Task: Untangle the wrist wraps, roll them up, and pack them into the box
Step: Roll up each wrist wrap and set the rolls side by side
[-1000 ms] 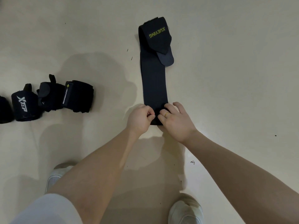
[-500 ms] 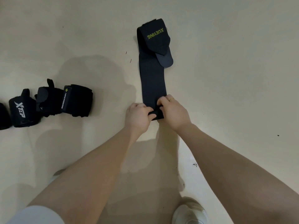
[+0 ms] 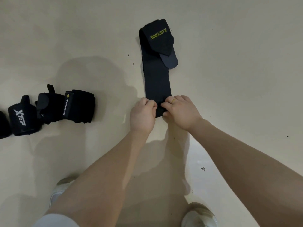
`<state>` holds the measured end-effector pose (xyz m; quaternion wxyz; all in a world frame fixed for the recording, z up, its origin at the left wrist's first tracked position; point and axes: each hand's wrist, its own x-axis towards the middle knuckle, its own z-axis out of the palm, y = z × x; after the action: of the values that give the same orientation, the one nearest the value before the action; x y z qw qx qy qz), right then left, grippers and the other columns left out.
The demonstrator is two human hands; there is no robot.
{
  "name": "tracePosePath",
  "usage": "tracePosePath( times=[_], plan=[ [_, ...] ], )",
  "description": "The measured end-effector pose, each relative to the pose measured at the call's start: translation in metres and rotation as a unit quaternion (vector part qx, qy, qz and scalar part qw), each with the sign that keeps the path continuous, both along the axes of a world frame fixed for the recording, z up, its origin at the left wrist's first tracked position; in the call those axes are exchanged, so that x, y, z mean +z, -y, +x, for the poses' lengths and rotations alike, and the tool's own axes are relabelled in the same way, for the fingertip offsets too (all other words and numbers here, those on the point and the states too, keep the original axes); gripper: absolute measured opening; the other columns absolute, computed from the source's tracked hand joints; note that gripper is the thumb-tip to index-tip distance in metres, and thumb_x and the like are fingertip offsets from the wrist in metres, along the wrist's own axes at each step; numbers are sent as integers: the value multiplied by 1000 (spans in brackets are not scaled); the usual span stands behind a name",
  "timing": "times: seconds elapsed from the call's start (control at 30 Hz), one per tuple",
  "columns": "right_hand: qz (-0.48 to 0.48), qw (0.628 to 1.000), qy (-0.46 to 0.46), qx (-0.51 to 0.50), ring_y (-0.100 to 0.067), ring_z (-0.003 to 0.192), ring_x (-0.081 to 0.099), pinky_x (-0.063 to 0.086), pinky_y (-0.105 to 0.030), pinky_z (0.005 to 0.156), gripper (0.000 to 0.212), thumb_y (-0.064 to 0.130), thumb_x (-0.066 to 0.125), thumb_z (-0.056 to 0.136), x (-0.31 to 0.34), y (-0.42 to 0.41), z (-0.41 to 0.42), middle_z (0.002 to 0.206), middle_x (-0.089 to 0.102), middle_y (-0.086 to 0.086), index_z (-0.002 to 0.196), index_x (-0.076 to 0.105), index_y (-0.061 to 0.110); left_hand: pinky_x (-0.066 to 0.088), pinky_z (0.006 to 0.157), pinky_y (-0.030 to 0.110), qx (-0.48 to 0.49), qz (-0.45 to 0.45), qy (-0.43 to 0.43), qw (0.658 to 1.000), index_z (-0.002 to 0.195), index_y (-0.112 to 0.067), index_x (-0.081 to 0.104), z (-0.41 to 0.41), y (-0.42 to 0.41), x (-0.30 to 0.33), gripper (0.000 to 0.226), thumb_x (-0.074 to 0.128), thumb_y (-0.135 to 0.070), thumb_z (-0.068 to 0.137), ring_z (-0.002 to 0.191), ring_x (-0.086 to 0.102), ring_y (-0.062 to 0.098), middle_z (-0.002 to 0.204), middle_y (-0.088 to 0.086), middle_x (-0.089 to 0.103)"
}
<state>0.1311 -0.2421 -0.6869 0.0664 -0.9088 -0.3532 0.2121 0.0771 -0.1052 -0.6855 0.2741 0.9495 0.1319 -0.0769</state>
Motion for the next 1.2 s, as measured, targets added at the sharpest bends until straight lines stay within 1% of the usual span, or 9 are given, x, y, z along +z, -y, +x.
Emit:
tracePosePath(
  times=[0.13,0.23,0.37,0.53,0.67,0.8,0.93,1.07,1.2],
  plan=[
    [56,989,-89,-107,-29,91,54,41,-38,80,29,29,36,100,1,-4,-6,101,57,-9,118,45,8,40,86,31,-80,18,-78,994,123,-10,57,-2,-8,6,36,51,-32,96,111,51,23,119,6,58],
    [89,960,-135,-228,-30,83,54,39,-38,67,17,26,38,100,0,-17,-20,87,52,-8,101,37,9,38,81,27,-105,30,-110,988,129,-15,51,-1,-11,7,40,50,-36,96,112,51,19,124,3,55],
    [-44,974,31,-218,-32,97,46,29,-34,71,13,20,42,97,2,-28,-24,119,44,-14,104,47,9,42,79,29,-76,-1,-107,991,126,-16,57,6,-9,7,36,53,-32,94,109,48,17,127,2,43],
    [71,985,94,-128,-34,72,57,34,-32,57,12,1,66,72,-7,-14,-20,84,60,-14,84,63,3,39,76,30,-51,0,-145,988,123,-14,51,19,-9,8,38,57,-34,92,113,47,21,120,5,50],
    [45,995,71,-53,-35,92,60,48,-36,70,36,19,59,79,-4,2,-24,109,62,-16,111,64,2,35,69,31,-23,28,-137,990,115,-9,49,27,-3,11,33,58,-32,92,100,50,23,117,6,47],
    [66,983,-67,-155,-28,100,51,44,-34,78,37,22,56,88,3,-6,-8,115,50,-9,125,57,14,41,78,26,93,-81,-123,985,111,-8,59,33,-6,5,29,61,-28,90,101,56,21,114,5,55],
    [103,935,-136,-311,-26,97,57,45,-40,87,37,36,52,94,8,-12,6,105,59,-6,122,49,12,41,95,27,229,-202,-57,951,127,-10,50,33,0,12,37,56,-22,93,110,55,22,121,8,50],
    [29,928,-128,-350,-23,92,53,29,-34,84,29,40,46,96,9,-20,7,93,58,-1,113,50,17,46,86,28,307,-361,-119,872,141,-18,27,19,22,17,59,60,-24,91,93,56,16,108,2,59],
    [11,926,-104,-362,-27,113,45,33,-36,90,34,37,43,97,7,-23,2,120,51,-7,122,54,16,51,81,37,380,-424,-171,804,105,-8,60,12,38,6,31,61,-35,90,89,62,25,96,7,67]
  ],
)
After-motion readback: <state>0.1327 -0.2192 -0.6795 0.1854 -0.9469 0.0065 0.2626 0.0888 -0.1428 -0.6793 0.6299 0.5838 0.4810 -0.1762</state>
